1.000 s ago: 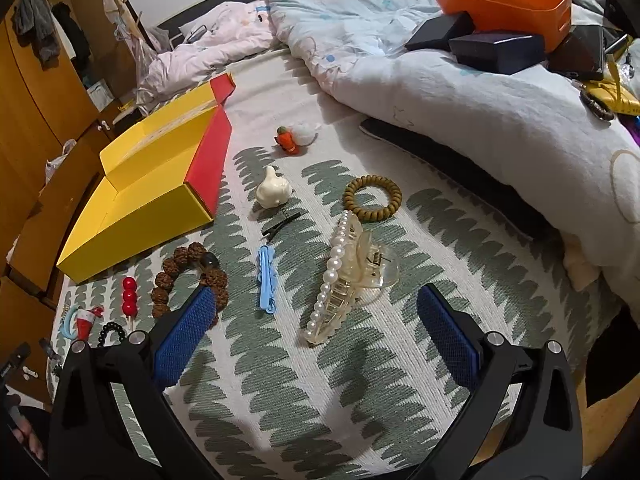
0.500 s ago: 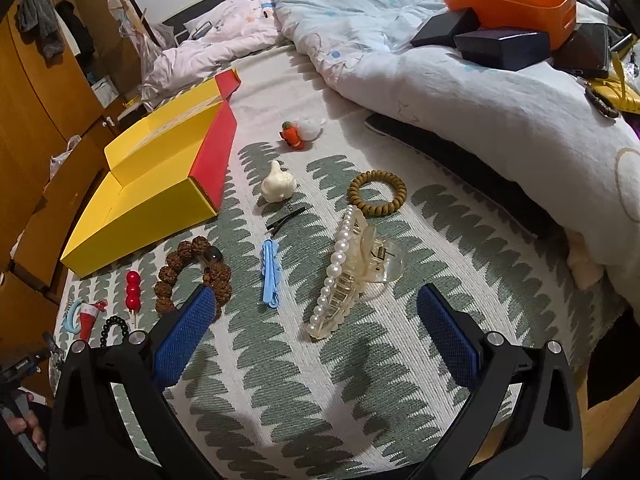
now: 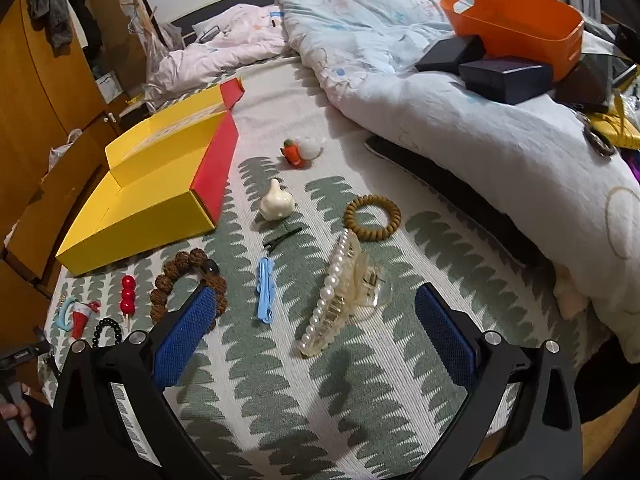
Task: Organize jewelry
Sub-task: 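Move left gripper to the black watch while right gripper moves to the pearl claw clip, then close left gripper on the watch while right gripper closes on the pearl claw clip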
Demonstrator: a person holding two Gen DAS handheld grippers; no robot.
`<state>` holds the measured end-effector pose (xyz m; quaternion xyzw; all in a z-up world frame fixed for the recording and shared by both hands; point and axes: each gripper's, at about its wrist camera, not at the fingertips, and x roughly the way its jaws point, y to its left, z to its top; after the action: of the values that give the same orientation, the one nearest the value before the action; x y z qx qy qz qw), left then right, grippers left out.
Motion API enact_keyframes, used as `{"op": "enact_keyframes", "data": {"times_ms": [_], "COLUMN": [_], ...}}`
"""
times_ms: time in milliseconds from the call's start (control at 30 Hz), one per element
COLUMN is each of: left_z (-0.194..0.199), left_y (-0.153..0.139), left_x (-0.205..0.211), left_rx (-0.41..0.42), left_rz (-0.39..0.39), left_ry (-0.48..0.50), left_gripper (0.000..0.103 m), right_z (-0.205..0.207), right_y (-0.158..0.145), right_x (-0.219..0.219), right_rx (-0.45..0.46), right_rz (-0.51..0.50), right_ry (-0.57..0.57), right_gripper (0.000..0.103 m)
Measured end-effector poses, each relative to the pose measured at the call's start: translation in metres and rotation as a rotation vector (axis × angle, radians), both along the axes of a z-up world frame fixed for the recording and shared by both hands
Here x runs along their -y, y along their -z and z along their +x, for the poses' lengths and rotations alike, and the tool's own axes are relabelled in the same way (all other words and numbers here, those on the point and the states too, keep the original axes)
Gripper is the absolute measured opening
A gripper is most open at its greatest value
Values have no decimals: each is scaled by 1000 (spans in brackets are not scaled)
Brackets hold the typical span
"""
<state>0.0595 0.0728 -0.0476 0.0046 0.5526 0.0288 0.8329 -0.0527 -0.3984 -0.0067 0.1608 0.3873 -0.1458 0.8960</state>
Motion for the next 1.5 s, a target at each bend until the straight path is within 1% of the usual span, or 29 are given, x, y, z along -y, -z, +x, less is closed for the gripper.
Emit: {"op": "enact_keyframes", "data": {"times_ms": [33, 67, 133, 200, 267, 300, 467, 500, 567, 600, 667, 800, 933, 1067, 1133, 1267, 1367, 1400, 1500], "left_z": [1, 2, 4, 6, 7, 7, 12, 15, 17, 17, 20, 23, 26, 29, 29, 29, 27, 26, 25], "left_y": [1, 2, 2, 4, 7, 8, 12, 12, 14, 14, 15, 16, 17, 16, 15, 15, 13, 14, 14], "left_x": [0, 0, 0, 2, 3, 4, 7, 7, 7, 8, 8, 9, 13, 16, 16, 18, 20, 20, 17], "left_rx": [-4, -4, -3, -9, -20, -27, -50, -55, -60, -60, -61, -61, -59, -56, -52, -45, -32, -30, -22], "left_rz": [-6, -8, -6, -1, 2, -2, -16, -22, -23, -21, -17, -17, -5, -16, -29, -29, -13, -8, -8], "left_ry": [1, 0, 0, 6, 9, 12, 11, 10, 7, 7, 4, -3, -1, -12, -14, -14, -12, -13, -17], "left_gripper": [97, 97, 97, 97, 97, 97, 97, 97, 97, 97, 97, 97, 97, 97, 97, 97, 85, 84, 75], "right_z": [4, 7, 12, 19, 23, 27, 34, 37, 41, 44, 49, 55, 64, 69, 68, 68, 70, 69, 68], "right_y": [0, 1, 3, 11, 17, 21, 29, 34, 43, 47, 51, 54, 57, 65, 63, 64, 65, 66, 67], "right_x": [1, 2, 4, 8, 9, 11, 27, 33, 38, 39, 37, 41, 40, 41, 42, 40, 37, 38, 35], "right_rx": [-7, -14, -31, -69, -103, -129, -181, -209, -239, -258, -289, -317, -342, -384, -378, -380, -379, -380, -380], "right_rz": [3, 7, 8, 38, 43, 41, 41, 54, 88, 89, 58, 34, 6, 13, 20, 0, -11, -6, -7], "right_ry": [-11, -21, -22, -29, -36, -24, 28, 44, 39, 37, 36, 61, 40, 46, 49, 42, 33, 34, 28], "right_gripper": [89, 87, 87, 87, 87, 87, 87, 87, 87, 87, 87, 87, 87, 87, 87, 87, 85, 85, 81]}}
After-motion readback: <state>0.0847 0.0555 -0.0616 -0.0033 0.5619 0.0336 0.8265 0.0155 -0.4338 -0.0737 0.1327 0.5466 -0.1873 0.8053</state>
